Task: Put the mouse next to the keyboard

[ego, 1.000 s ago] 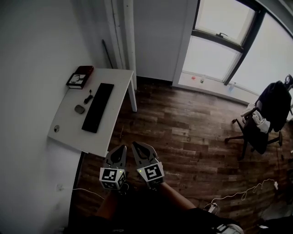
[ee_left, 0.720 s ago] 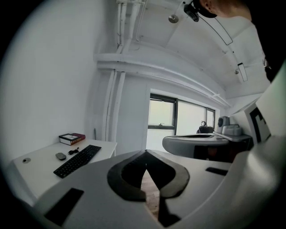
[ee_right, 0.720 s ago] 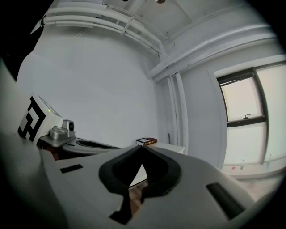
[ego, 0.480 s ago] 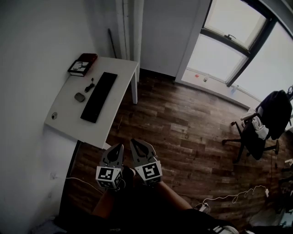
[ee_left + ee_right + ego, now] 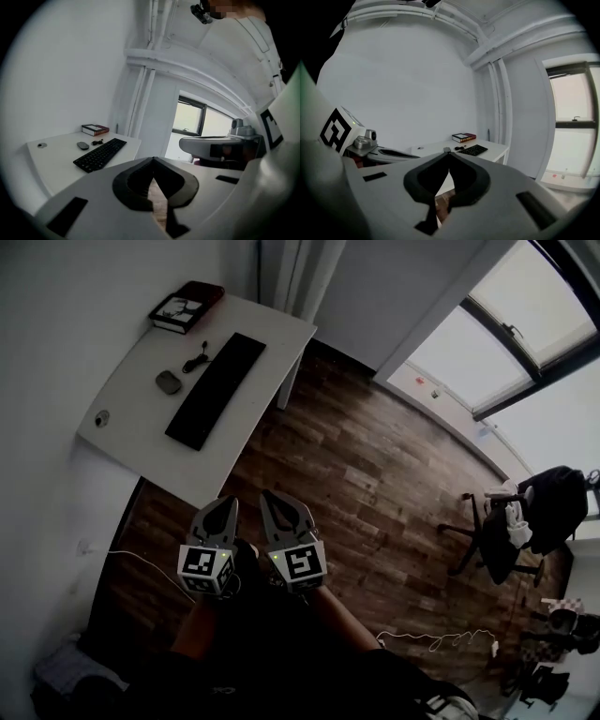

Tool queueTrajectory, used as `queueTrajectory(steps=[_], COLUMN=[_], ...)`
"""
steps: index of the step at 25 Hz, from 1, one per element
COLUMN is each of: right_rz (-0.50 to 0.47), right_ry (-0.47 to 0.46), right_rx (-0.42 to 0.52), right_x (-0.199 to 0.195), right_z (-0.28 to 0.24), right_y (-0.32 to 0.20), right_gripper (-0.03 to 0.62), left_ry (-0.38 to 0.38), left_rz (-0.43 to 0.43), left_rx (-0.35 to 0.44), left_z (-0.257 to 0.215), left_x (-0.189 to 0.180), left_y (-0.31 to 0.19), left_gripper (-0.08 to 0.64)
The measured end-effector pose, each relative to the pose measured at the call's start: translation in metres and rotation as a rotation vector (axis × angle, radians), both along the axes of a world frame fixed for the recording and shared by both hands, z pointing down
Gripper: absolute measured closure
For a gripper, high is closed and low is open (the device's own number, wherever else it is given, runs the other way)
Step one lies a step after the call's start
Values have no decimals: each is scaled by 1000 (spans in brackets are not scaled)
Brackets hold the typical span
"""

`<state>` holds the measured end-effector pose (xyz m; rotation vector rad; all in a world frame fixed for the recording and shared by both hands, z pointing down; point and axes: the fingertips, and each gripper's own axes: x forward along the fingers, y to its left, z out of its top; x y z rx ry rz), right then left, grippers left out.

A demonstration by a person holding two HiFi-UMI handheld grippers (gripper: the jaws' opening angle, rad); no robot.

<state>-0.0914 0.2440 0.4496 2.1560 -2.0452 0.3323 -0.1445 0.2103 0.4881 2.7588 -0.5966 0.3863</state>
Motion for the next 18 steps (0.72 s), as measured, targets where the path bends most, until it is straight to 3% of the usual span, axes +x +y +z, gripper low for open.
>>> queueTrajectory(steps=[10,18], right_rz=[-131,-253], right_ry=[5,39], right_rx=[-58,-83], right_x=[-18,-55], right_z=[25,20], right_y=[-123,-198], right_gripper=[571,571], left_ry=[8,29], left_rz=[-146,-241], left_rx=[-46,-76], left_z=[23,19], left_x=[-31,-66], left_y=[-116,-170], left_gripper=[557,557])
